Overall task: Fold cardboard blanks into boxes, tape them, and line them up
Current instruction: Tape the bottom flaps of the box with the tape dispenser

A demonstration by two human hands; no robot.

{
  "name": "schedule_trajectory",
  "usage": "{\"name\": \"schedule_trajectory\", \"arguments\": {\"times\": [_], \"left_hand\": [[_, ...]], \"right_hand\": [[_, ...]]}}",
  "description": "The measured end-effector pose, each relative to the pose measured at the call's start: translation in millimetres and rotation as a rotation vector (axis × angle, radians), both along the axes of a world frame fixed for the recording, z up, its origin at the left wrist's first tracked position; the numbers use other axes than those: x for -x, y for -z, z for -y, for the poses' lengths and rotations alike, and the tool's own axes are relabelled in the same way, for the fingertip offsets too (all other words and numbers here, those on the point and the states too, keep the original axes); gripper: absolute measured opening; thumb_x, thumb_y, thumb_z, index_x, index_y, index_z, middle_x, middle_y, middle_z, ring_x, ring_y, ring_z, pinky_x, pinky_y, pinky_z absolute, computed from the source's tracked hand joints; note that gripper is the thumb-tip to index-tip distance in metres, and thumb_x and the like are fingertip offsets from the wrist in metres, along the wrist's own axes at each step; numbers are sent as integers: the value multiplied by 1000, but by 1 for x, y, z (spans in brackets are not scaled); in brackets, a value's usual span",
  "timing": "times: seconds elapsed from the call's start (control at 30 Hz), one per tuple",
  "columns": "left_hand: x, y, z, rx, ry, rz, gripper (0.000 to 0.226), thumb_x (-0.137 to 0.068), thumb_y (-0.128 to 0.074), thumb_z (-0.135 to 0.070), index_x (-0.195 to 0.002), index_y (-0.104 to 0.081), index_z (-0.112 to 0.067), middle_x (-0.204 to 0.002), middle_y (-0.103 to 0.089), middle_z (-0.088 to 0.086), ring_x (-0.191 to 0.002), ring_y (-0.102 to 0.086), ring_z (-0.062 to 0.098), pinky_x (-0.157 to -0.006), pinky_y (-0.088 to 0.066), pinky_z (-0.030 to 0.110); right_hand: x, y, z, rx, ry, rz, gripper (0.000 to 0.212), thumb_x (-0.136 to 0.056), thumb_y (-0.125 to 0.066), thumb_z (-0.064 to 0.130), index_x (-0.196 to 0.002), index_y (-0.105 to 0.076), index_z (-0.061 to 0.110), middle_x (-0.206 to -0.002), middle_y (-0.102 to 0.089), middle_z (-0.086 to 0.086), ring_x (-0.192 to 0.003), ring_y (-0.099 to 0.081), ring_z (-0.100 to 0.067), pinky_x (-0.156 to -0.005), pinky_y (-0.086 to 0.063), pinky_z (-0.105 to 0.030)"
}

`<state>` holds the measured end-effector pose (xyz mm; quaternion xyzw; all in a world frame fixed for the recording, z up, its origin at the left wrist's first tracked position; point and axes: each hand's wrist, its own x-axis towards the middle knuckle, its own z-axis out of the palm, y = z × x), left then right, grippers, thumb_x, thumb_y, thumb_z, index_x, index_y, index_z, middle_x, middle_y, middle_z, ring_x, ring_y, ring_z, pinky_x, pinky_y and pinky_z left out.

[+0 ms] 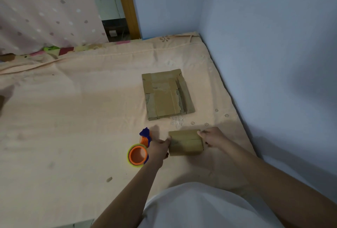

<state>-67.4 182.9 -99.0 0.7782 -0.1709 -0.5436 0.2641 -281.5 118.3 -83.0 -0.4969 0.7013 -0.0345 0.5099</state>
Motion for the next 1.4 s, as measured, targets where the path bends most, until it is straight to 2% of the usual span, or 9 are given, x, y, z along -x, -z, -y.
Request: {"name": "schedule_trajectory", "arguments": {"times": [0.13,0.27,0.4,0.67,0.8,0.93,1.1,1.23,1.4], "left_hand": [[11,-13,-1,-141,-187,-344,46,-93,-65,-46,-117,-40,-14,-122,-43,10,-117,-49,35,-85,-57,56],[17,-18,-2,-160,-361,-609,58,-93,-66,-42,-137,-41,-13,-139,-37,12,-124,-46,42,-79,-56,63],[19,-21,1,-108,-521,-672,53,-91,-71,-27,-130,-37,-14,-135,-35,16,-122,-47,45,-77,-57,59],[8,-18,16,-13,-314,-494,32,-100,-55,-26,-128,-48,-12,-129,-55,11,-112,-56,38,-85,-57,57],[5,-26,24,-31,-163,-394,15,-98,-57,-22,-110,-51,-13,-129,-55,7,-113,-57,37,-87,-57,53],[-2,-18,29,25,-73,-380,29,-96,-62,-19,-125,-60,-14,-124,-60,4,-106,-61,29,-80,-59,43],[-6,-13,31,23,-95,-295,30,-98,-57,-7,-124,-64,-20,-119,-59,7,-101,-62,31,-86,-58,49],[-3,-13,21,-6,-90,-311,28,-100,-58,-16,-127,-60,-23,-114,-60,6,-89,-61,29,-77,-58,47],[-3,-7,12,14,-74,-292,32,-101,-55,-19,-132,-57,-27,-126,-57,7,-103,-59,33,-80,-55,45]], "right_hand": [[-32,-17,18,238,-340,-128,45,-100,-54,39,-138,-57,16,-141,-57,-6,-131,-53,-26,-106,-41,-34],[-63,-29,33,100,-527,-100,38,-104,-44,44,-95,-64,13,-100,-61,-8,-105,-61,-31,-79,-40,-32],[-62,-31,47,-34,-532,-135,59,-103,-33,58,-128,-67,16,-133,-61,-8,-120,-56,-26,-99,-43,-36],[-30,-12,35,-301,-7,236,53,-103,-43,52,-132,-59,11,-111,-68,-4,-104,-66,-24,-87,-57,-38],[-22,-3,20,-326,175,368,49,-104,-45,49,-137,-57,14,-130,-62,-15,-114,-62,-31,-92,-54,-41],[-26,4,4,-277,330,438,42,-104,-50,41,-137,-56,16,-131,-61,-17,-114,-62,-33,-83,-57,-40],[-41,5,-17,-89,312,409,37,-100,-60,30,-137,-58,23,-122,-69,-1,-107,-67,-22,-79,-56,-33],[-53,7,-26,93,136,253,48,-94,-68,29,-140,-56,21,-134,-62,5,-117,-60,-18,-100,-51,-38],[-61,-1,-22,48,223,250,37,-103,-51,40,-132,-61,18,-124,-64,3,-110,-59,-20,-100,-50,-41]]}}
